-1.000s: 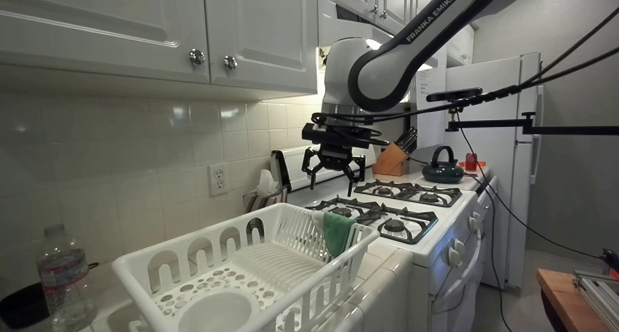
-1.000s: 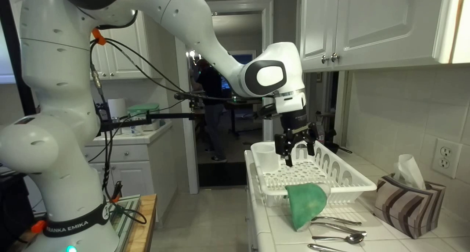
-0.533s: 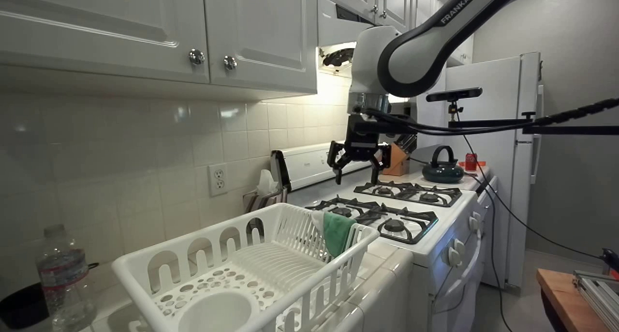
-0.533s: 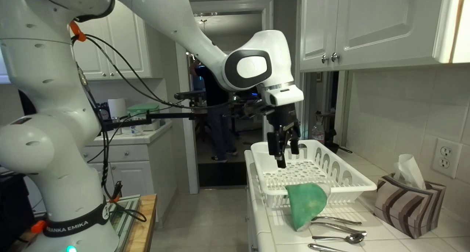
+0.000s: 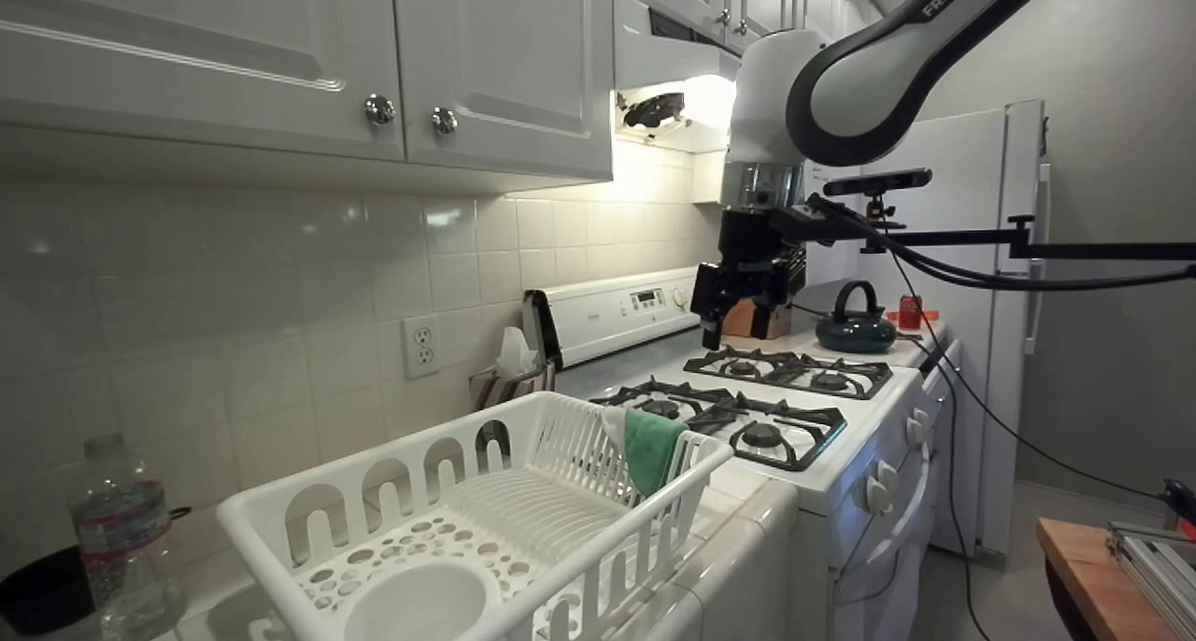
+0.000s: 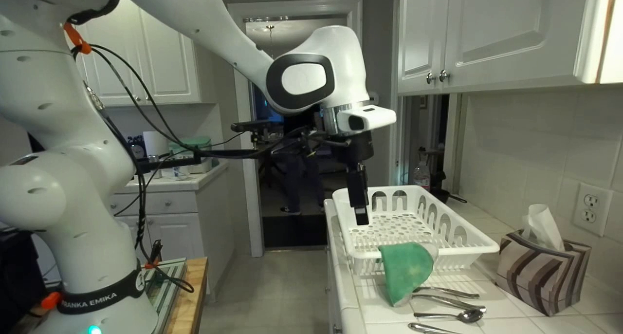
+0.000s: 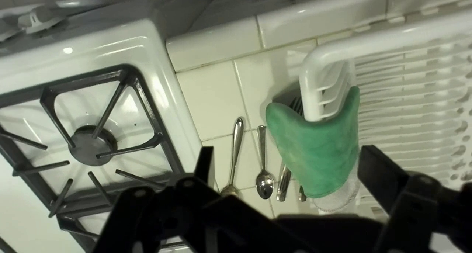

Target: Put the green towel on the right side of the dish rack

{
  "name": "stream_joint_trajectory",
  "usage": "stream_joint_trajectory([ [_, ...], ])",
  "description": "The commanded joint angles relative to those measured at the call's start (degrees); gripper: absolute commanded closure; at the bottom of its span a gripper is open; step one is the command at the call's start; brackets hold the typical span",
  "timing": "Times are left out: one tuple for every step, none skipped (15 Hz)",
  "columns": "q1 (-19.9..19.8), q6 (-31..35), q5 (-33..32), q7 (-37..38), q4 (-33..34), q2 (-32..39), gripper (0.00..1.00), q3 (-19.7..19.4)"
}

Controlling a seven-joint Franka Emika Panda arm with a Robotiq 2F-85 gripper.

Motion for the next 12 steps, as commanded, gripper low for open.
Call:
stream_joint_trajectory([
  [-0.89,1.7,0.07,-12.71,-5.56,-5.78,0.0,-0.38],
  [-0.74,2.59,0.47,-16.17,-6.77,-6.86,0.0,-0.63],
  [-0.66,3.82,0.53,-19.1,-8.06,-7.9,0.0,-0.87],
  [-0.71,5.2,0.4,-21.06,-9.13,-8.74,0.0,-1.02],
  [-0.69,7.11,0.52,-22.7,-10.41,-9.75,0.0,-1.16],
  [-0.63,8.67,0.75,-24.03,-11.46,-10.56,0.0,-1.29],
  [-0.49,10.16,1.57,-24.63,-12.37,-11.23,0.0,-1.49],
  [-0.53,11.82,2.47,-24.16,-13.18,-11.69,0.0,-1.61],
  [-1.24,8.96,0.93,-22.38,-9.72,-8.34,0.0,-0.47],
  [-1.25,10.02,1.15,-22.51,-10.58,-9.0,0.0,-0.53],
  [-1.26,10.47,1.25,-22.56,-11.15,-9.49,0.0,-0.55],
  [-1.27,10.64,1.28,-22.58,-11.41,-9.75,0.0,-0.56],
])
